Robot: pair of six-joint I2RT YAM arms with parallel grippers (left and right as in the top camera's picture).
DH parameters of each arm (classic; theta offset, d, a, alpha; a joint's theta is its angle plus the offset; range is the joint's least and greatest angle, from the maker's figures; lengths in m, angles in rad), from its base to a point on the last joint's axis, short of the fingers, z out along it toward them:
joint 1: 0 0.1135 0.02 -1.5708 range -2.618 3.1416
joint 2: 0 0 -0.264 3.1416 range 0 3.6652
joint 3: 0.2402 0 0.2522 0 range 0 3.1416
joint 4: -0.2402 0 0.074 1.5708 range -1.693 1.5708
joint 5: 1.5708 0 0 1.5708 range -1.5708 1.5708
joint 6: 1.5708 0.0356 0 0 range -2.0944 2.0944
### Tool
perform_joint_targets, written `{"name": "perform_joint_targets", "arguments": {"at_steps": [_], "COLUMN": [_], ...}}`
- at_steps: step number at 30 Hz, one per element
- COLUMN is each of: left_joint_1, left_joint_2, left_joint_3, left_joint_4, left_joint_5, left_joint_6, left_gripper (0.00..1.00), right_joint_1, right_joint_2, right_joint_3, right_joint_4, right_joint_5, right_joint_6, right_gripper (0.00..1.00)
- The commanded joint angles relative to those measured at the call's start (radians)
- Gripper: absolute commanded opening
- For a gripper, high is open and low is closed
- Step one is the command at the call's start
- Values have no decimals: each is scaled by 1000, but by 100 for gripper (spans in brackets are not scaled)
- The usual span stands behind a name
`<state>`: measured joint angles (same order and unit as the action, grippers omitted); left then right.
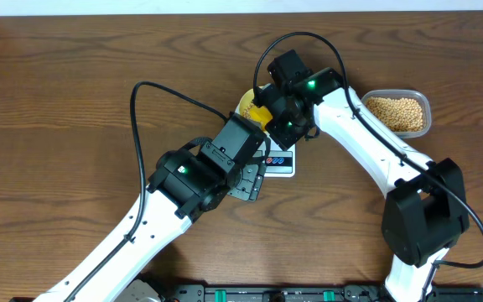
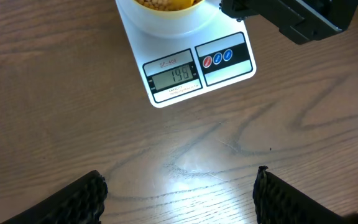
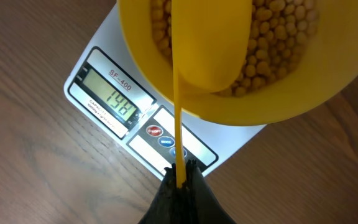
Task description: Scoop item into bowl and weigh 50g on scale
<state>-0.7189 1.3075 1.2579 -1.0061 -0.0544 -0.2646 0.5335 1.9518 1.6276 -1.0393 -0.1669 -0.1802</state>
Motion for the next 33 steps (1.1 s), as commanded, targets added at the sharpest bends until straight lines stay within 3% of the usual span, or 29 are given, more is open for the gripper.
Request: {"name": "perform_joint_targets", "arguments": {"at_steps": [1,33], "left_joint_1": [2,2], "left_joint_2": [4,4], "left_joint_3": [19,19], "left_joint_4": [-2,-2], "left_joint_5": [1,1], "left_joint_6": [8,8], "left_gripper": [78,78], "right_joint_1": [2,-114], "right_joint_2": [13,12], "right_joint_3": [-4,11], "right_joint_4": [0,23], "right_joint_5": [-29,-192], "right_joint_6": [34,142], "right_gripper": [1,1]}}
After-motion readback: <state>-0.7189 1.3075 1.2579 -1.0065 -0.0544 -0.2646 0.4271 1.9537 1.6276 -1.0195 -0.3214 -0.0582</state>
